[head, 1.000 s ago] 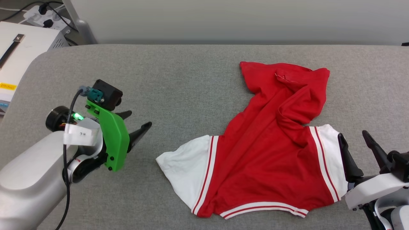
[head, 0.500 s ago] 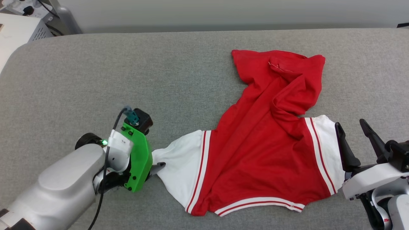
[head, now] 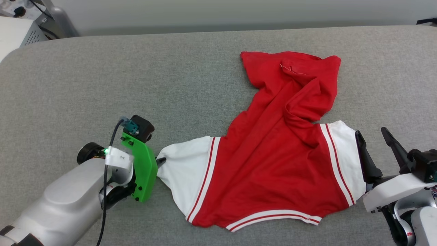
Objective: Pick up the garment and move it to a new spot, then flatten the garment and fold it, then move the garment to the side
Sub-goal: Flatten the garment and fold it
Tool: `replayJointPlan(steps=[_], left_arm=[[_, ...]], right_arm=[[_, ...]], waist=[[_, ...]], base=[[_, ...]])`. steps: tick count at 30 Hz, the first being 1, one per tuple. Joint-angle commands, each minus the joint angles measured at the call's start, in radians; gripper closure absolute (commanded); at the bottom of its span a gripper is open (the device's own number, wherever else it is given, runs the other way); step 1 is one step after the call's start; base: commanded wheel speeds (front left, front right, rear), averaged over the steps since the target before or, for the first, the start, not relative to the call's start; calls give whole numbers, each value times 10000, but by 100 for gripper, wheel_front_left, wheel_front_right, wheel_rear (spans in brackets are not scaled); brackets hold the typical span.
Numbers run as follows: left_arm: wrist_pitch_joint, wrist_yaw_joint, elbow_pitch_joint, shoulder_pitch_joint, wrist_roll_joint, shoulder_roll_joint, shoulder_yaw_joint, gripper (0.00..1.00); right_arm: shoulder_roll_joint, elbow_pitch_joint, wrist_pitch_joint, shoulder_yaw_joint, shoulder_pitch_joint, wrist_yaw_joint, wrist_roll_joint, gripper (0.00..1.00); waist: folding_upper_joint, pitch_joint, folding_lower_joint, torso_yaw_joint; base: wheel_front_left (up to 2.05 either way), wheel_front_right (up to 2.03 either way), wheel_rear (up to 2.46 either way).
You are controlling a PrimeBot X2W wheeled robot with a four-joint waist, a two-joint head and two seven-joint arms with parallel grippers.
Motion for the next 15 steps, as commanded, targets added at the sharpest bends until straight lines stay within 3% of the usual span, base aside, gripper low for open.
replayJointPlan(steps=[1, 15], left_arm=[[-319, -13, 28, 223, -59, 185, 88, 100], [-1913, 947, -226, 1759, -994, 2161, 1177, 100]], right_arm=[[-53, 19, -16, -65, 78, -9, -17, 0], [-380, -290, 439, -427, 608, -9, -33, 0]], waist=[[0, -201, 0, 88], [0, -594, 0, 418]], base=[[0, 0, 0], [0, 0, 0]])
